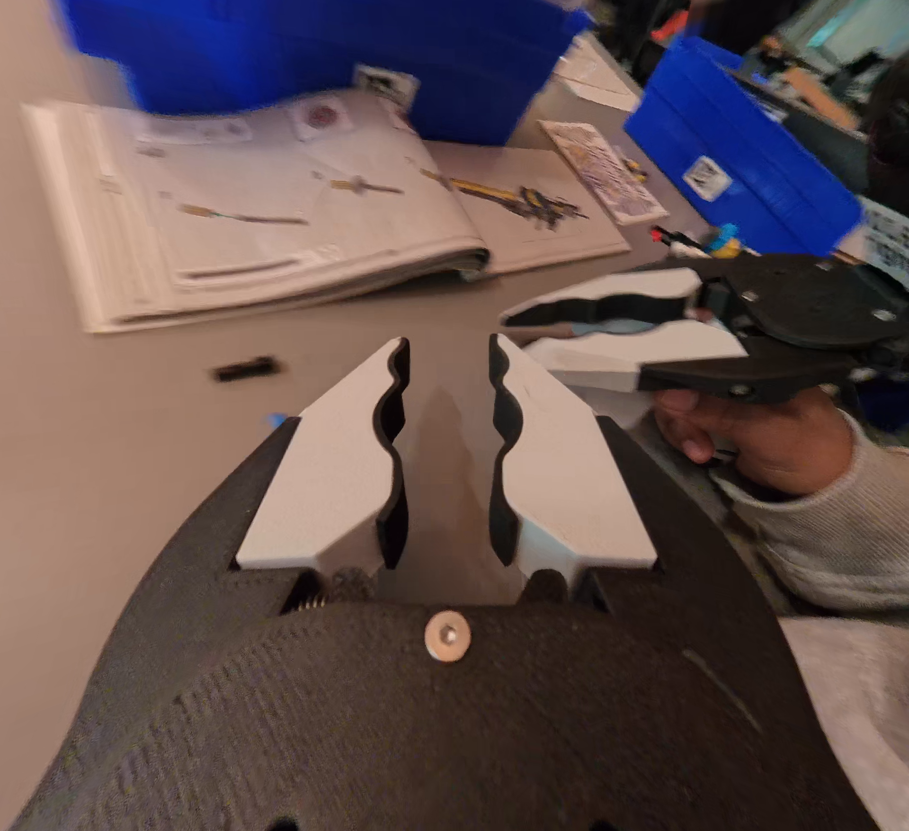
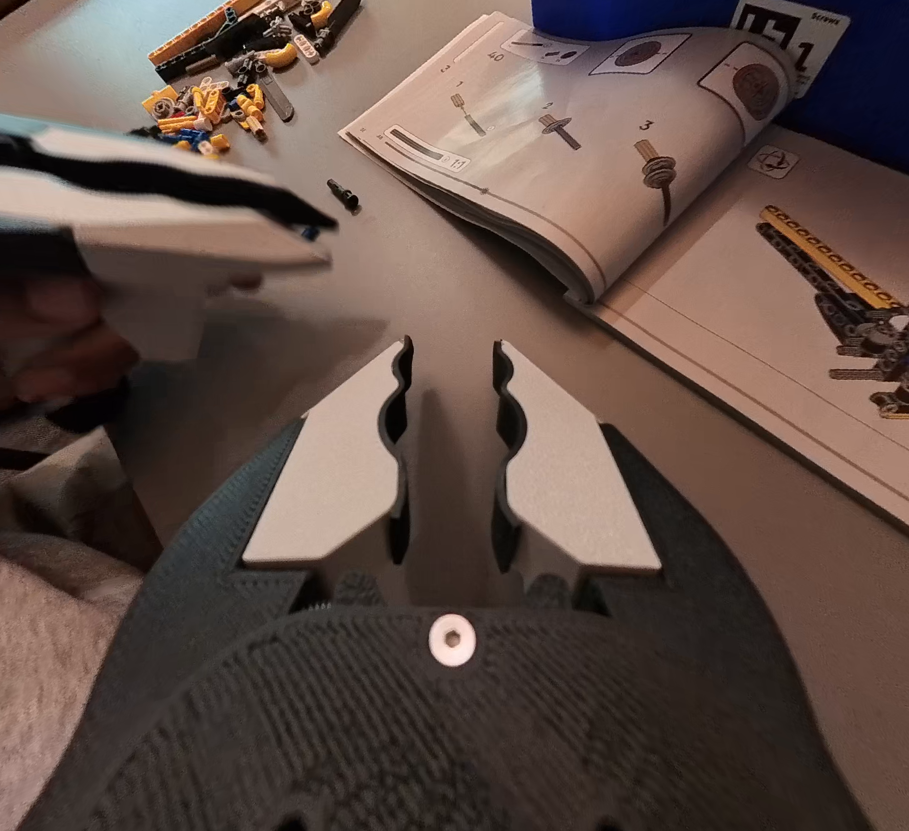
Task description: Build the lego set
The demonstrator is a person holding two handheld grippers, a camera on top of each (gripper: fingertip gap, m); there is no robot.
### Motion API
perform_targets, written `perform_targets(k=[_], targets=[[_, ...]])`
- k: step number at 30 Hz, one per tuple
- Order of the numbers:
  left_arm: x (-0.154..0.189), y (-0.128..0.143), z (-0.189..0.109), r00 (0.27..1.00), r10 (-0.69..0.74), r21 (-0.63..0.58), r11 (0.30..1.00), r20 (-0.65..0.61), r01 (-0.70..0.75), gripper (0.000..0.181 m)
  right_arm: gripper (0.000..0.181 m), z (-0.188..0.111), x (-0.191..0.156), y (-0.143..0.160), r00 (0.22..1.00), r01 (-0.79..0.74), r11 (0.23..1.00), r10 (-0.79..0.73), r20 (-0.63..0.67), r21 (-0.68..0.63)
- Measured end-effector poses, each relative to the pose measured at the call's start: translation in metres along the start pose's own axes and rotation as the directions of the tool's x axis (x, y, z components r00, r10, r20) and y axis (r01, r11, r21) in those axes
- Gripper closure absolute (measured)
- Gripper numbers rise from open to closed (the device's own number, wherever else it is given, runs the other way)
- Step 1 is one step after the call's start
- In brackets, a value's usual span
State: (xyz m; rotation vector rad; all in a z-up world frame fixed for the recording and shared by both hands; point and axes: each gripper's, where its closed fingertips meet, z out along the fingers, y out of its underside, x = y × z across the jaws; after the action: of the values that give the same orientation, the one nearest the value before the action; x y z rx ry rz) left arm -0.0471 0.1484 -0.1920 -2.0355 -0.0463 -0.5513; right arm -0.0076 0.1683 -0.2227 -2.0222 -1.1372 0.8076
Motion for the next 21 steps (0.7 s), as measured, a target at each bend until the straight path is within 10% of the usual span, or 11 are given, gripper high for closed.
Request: perform_targets(k=[4, 7, 21], targets=[[-0.076, -0.043, -0.045, 0.969, -0.030, 0.141, 0.990, 0.246, -0.005, 0.145, 0.149, -0.001, 0.000, -0.001, 1.000, 0.003, 1.000, -0.003, 0.001, 0.006], [-0.133, -0.023, -0.059, 0.890, 0.018, 0.006, 1.000, 0.456, -0.023, 0.122, 0.149, 0.000, -0.001, 0.000, 1.000, 0.005, 1.000, -0.005, 0.003, -0.001], [-0.149, -0.005, -0.059, 0.846, 0.133, -0.151, 0.987, 0.516, -0.063, 0.138, 0.149, 0.000, 0.000, 0.000, 1.000, -0.008, 1.000, 0.008, 0.008, -0.002]])
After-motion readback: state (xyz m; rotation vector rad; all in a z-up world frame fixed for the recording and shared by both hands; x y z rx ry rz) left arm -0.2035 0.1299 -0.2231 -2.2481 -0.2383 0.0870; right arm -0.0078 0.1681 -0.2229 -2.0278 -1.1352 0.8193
